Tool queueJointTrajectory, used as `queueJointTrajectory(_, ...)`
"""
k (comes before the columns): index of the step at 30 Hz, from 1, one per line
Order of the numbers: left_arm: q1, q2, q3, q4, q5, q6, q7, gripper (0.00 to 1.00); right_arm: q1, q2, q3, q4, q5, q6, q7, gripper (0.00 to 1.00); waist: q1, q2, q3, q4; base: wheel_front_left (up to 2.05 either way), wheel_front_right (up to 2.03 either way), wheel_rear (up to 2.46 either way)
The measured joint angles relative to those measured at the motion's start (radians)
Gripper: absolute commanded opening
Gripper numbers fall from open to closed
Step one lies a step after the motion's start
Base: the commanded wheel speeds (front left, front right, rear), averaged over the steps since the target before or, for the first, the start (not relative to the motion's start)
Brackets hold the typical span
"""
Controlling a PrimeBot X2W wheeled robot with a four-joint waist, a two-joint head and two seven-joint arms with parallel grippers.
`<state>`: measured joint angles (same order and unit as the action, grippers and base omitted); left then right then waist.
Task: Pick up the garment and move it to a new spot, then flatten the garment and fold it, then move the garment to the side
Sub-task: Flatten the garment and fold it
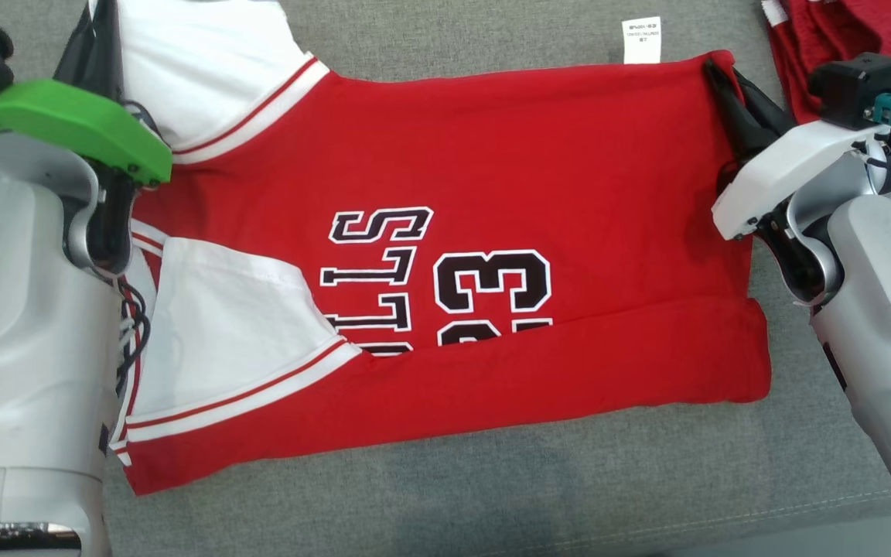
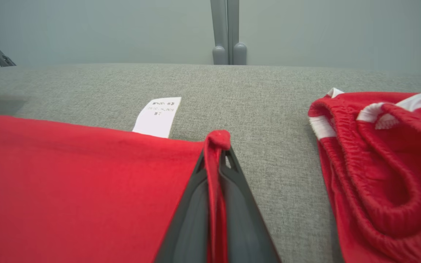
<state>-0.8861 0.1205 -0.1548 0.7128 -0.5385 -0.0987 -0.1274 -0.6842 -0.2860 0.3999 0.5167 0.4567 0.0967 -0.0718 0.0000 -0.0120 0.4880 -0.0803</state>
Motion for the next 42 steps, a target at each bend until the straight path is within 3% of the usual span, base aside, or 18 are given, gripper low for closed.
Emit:
queueJointTrajectory(7, 0.147, -0.018, 0.011, -0.054, -0.025, -0.011, -0.099, 0.0, 0.088, -0.006, -0.003, 0.008, -0.003, 0.007, -0.104, 0.0, 0.0, 0.0, -0.052, 0.006, 0.0, 0.0, 0.0)
queueJointTrajectory(14, 0.273, -0.041, 0.009, -0.136, -0.041, -0.02, -0.117, 0.0, 0.17, -0.01, -0.015, 0.0, -0.003, 0.007, -0.177, 0.0, 0.0, 0.0, -0.101, 0.025, 0.0, 0.0, 0.0)
queueJointTrajectory(27, 0.64, -0.067, 0.026, -0.255, -0.089, -0.02, -0.121, 0.0, 0.449, 0.004, -0.06, -0.071, -0.015, -0.01, -0.183, 0.0, -0.0001, 0.0, -0.231, 0.068, 0.0, 0.0, 0.0)
queueJointTrajectory(35, 0.749, -0.069, 0.018, -0.338, -0.101, -0.02, -0.121, 0.0, 0.493, 0.0, -0.065, -0.155, -0.064, -0.004, -0.183, 0.0, -0.0001, 0.0, -0.297, 0.079, 0.0, 0.0, 0.0)
queueJointTrajectory(42, 0.823, -0.069, -0.01, -0.361, -0.117, -0.02, -0.112, 0.0, 0.547, -0.016, -0.053, -0.179, -0.121, 0.0, -0.183, 0.11, -0.0001, 0.0, -0.305, 0.073, 0.0, 0.0, 0.0)
